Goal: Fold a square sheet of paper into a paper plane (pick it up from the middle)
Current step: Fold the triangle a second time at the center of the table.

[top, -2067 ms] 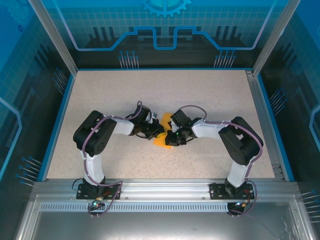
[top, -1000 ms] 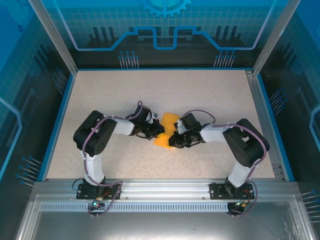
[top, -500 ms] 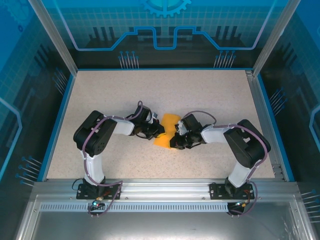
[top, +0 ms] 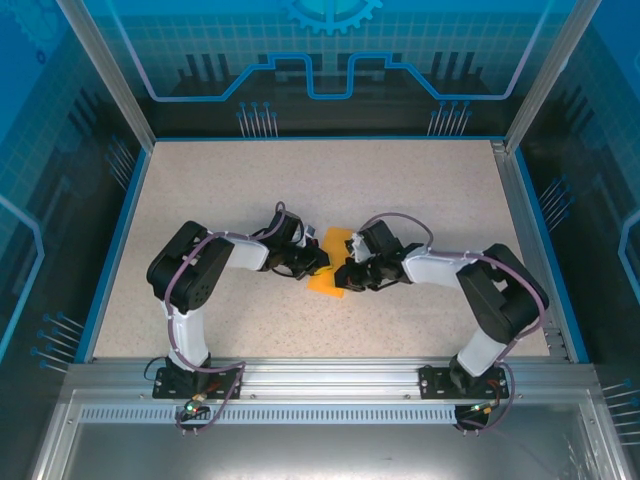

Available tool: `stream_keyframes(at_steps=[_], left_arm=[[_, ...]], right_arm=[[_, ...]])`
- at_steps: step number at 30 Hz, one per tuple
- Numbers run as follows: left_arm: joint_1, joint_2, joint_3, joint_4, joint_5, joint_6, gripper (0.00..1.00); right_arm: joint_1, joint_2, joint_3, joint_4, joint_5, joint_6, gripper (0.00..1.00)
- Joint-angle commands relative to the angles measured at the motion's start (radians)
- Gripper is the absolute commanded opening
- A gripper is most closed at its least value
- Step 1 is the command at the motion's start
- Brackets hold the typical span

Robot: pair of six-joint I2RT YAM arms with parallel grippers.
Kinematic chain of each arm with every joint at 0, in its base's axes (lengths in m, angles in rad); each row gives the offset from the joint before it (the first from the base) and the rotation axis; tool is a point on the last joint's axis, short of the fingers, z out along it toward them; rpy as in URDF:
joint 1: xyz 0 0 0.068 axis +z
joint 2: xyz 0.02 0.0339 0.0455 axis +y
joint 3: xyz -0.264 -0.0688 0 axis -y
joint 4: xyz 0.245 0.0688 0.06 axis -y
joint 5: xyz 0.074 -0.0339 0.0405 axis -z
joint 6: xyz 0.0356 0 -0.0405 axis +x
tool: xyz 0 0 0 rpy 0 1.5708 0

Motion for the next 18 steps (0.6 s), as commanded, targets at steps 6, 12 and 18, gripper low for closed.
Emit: stream_keyframes(at_steps=[6, 12, 18], left_arm=[[-0.012, 0.031, -0.008, -0.083, -0.004, 0.023, 0.00], [-0.012, 0.035, -0.007, -0.086, -0.008, 0.024, 0.00], [-0.011, 0.029, -0.009, -0.084, -0.009, 0.021, 0.00]], right_arm=[[0.012, 0.107, -0.087, 0.036, 0.011, 0.002, 0.08], [0.002, 0.079, -0.133, 0.078, -0.022, 0.023, 0.09], [-0.009, -0.001, -0.102, 0.026, -0.014, 0.026, 0.10]])
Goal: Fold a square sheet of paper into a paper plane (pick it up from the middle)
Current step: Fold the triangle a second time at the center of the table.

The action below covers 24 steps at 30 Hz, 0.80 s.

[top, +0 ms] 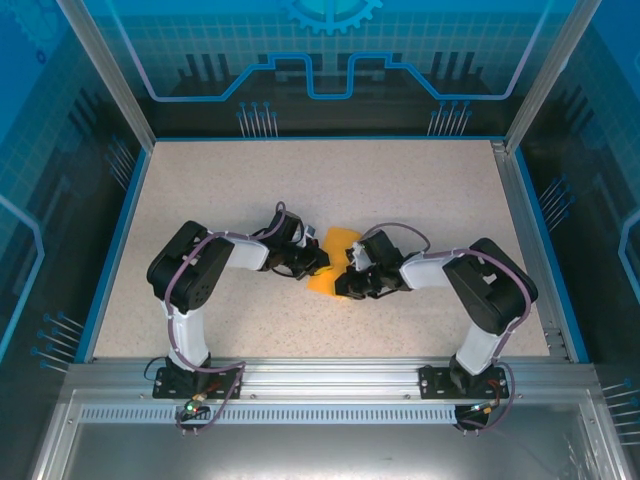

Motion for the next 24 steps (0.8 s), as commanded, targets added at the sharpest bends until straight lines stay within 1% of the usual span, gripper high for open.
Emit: stream_keyframes(at_steps=[1, 4, 7, 9, 14, 20, 24], left_arm=[[-0.012, 0.029, -0.010, -0.078, -0.012, 0.018, 0.00], [-0.011, 0.024, -0.010, -0.078, -0.011, 0.018, 0.00], [-0.011, 0.023, -0.010, -0.075, -0.010, 0.020, 0.00], [-0.012, 0.021, -0.009, -0.074, -0.009, 0.020, 0.00], [-0.011, 0.018, -0.010, -0.069, -0.008, 0.019, 0.00], [-0.012, 0.012, -0.009, -0.066, -0.006, 0.019, 0.00], [-0.012, 0.001, -0.010, -0.065, -0.004, 0.021, 0.01]], right_arm=[[-0.007, -0.060, -0.001, -0.111, 0.010, 0.010, 0.10], [-0.006, -0.118, 0.041, -0.137, 0.020, 0.011, 0.10], [0.007, -0.128, 0.099, -0.171, 0.029, -0.006, 0.11], [0.015, -0.106, 0.135, -0.199, 0.043, -0.014, 0.11], [0.024, -0.025, 0.157, -0.166, 0.064, 0.018, 0.11], [0.025, 0.045, 0.121, -0.141, 0.056, 0.028, 0.10], [0.022, 0.064, 0.090, -0.172, 0.088, 0.006, 0.09]])
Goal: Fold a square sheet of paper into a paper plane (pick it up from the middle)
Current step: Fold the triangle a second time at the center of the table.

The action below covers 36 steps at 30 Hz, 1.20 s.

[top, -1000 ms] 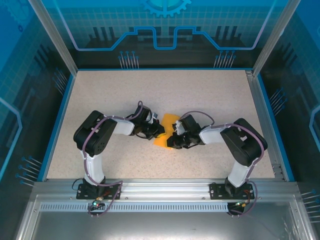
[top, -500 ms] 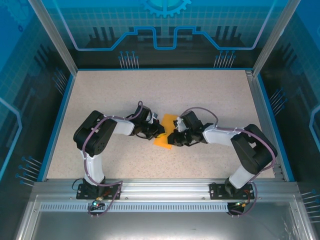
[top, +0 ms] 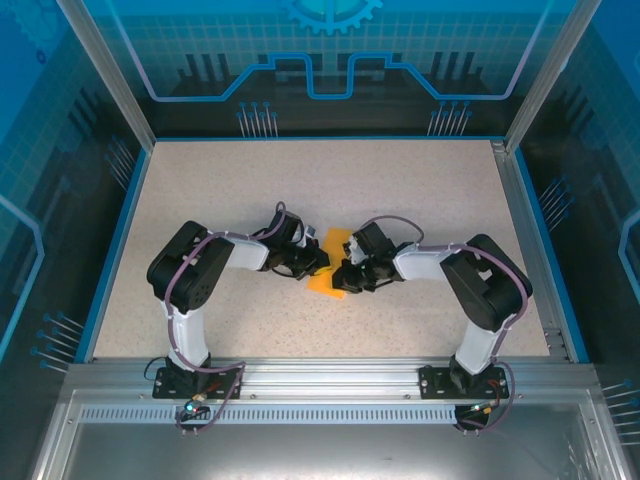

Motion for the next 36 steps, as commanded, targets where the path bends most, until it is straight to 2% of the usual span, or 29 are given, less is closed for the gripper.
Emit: stream_keyframes(at_steps=[1, 5, 8, 11, 14, 16, 25, 32, 36], left_arm=[[-0.011, -0.002, -0.013, -0.060, -0.002, 0.020, 0.02], [-0.011, -0.045, -0.022, -0.040, 0.004, 0.025, 0.16], [-0.013, -0.093, -0.027, -0.044, 0.014, 0.035, 0.20], [-0.017, -0.130, -0.033, -0.082, 0.019, 0.049, 0.18], [-0.030, -0.138, -0.026, -0.115, 0.028, 0.057, 0.06], [-0.043, -0.132, -0.018, -0.131, 0.025, 0.056, 0.02], [-0.060, -0.051, 0.017, -0.139, -0.027, 0.039, 0.00], [-0.054, -0.013, 0.036, -0.182, -0.127, 0.050, 0.00], [-0.040, -0.007, 0.046, -0.208, -0.148, 0.070, 0.00]], right_arm=[[0.010, 0.021, -0.030, -0.046, 0.033, -0.013, 0.09], [0.006, 0.038, -0.053, -0.035, 0.030, -0.008, 0.08], [0.006, 0.046, -0.056, -0.027, 0.029, -0.002, 0.08], [0.006, 0.049, -0.050, -0.023, 0.027, -0.002, 0.07], [0.006, 0.049, -0.046, -0.032, 0.032, -0.006, 0.07], [0.006, 0.049, -0.045, -0.041, 0.036, -0.011, 0.07], [0.006, 0.055, -0.055, -0.038, 0.038, -0.012, 0.07], [0.005, 0.056, -0.054, -0.063, 0.052, -0.025, 0.06], [0.002, 0.055, -0.056, -0.075, 0.059, -0.035, 0.05]])
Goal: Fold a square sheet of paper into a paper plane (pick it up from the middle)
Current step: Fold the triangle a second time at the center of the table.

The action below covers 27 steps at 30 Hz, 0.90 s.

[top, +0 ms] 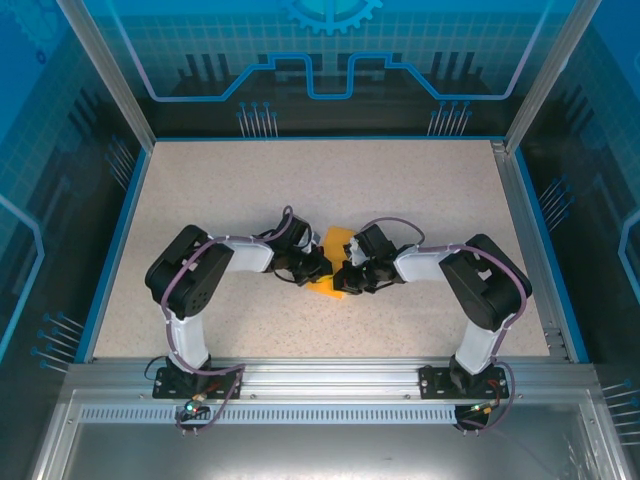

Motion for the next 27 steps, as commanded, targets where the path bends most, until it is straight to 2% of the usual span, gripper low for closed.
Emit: stream_keyframes(at_steps=[1, 27], left_arm=[[0.023, 0.029, 0.022, -0.054, -0.098, 0.029, 0.00], [0.160, 0.073, 0.123, -0.101, -0.072, 0.112, 0.00]], right_arm=[[0.005, 0.053, -0.037, -0.115, 0.066, -0.029, 0.05], [-0.022, 0.039, -0.049, -0.134, 0.039, -0.063, 0.05]])
